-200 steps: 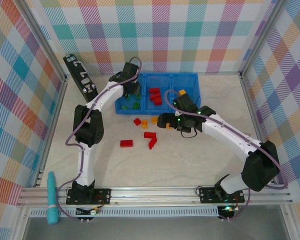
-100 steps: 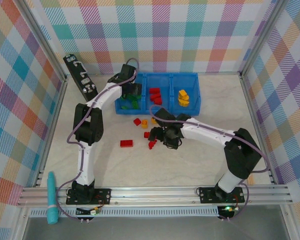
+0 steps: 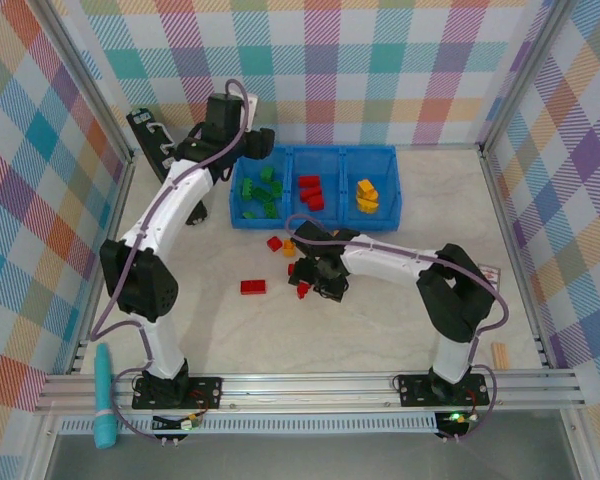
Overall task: Sort the legos into containers by color
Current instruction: Pick up the lego from the center of the table.
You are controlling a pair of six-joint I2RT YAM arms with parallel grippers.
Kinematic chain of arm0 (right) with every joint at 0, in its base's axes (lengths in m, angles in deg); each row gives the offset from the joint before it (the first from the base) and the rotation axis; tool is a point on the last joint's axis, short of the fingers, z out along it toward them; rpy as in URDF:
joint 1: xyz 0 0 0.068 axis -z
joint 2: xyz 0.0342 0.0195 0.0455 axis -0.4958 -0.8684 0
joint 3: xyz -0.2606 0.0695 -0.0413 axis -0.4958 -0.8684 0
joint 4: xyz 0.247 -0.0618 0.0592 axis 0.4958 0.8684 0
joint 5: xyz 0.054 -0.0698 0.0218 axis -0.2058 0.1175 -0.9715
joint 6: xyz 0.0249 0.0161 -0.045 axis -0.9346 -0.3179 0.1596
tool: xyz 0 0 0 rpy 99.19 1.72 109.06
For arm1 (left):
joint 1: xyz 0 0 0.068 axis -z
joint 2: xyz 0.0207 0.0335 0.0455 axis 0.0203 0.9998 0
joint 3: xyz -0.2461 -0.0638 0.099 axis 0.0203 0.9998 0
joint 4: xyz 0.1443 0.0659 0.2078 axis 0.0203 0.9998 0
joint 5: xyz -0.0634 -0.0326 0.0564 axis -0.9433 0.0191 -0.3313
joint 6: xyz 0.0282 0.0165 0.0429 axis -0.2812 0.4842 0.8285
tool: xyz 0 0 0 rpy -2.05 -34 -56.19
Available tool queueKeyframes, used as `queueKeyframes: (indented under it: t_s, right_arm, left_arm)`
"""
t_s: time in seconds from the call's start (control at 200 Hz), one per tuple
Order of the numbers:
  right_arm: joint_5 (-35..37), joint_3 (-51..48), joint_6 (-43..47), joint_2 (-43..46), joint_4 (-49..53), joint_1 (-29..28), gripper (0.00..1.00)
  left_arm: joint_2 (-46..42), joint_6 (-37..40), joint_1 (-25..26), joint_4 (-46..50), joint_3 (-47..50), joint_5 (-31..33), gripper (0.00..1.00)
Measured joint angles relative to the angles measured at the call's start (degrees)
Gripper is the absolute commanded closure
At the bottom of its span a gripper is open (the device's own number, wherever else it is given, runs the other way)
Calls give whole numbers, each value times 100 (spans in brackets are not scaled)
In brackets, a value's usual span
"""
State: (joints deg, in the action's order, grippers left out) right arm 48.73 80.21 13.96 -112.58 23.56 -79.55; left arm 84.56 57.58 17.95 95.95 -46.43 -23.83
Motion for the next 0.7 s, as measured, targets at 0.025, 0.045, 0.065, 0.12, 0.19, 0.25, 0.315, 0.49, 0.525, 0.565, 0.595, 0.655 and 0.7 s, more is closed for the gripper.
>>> queueKeyframes:
  t_s: [0.025, 0.045, 0.065, 0.12, 0.19, 0.25, 0.315, 0.49, 0.525, 0.565, 0.595, 0.655, 0.7]
  right_arm:
    - [0, 20, -2, -42, -17, -2, 16]
    - [0, 46, -2, -83, -17, -2, 16]
    - [-2, 70, -2, -131, -24, -4, 16]
    - [-13, 151, 0, -251, -37, -2, 17]
    - [-17, 293, 17, -444, -59, -2, 20]
    - [-17, 413, 46, -595, -72, -2, 23]
    - [-13, 564, 127, -752, -42, -2, 28]
    - [-35, 885, 378, -1097, 26, 11, 50]
    - [-42, 903, 444, -1126, 70, 31, 55]
    - [-48, 903, 527, -1130, 127, 42, 60]
    - [-74, 903, 562, -1130, 153, 55, 63]
    - [-109, 903, 645, -1139, 212, 79, 70]
    - [-136, 901, 748, -1139, 251, 107, 73]
  left_arm:
    - [-31, 26, -4, 0, 0, -4, 25]
    - [-57, 48, -9, 0, 4, -2, 25]
    - [-72, 66, -9, 2, 11, 2, 25]
    - [-92, 120, -15, 17, 28, 4, 25]
    - [-96, 170, -20, 48, 55, 4, 25]
    - [-114, 179, -20, 98, 94, 2, 24]
    - [-181, 195, -20, 192, 155, 4, 24]
    - [-649, 203, -20, 407, 225, 44, 22]
    - [-789, 219, -20, 446, 225, 44, 21]
    - [-957, 240, -20, 474, 225, 44, 21]
    - [-1082, 262, -20, 476, 225, 46, 20]
    - [-1357, 304, -20, 474, 238, 55, 19]
    - [-1609, 323, -20, 472, 315, 90, 19]
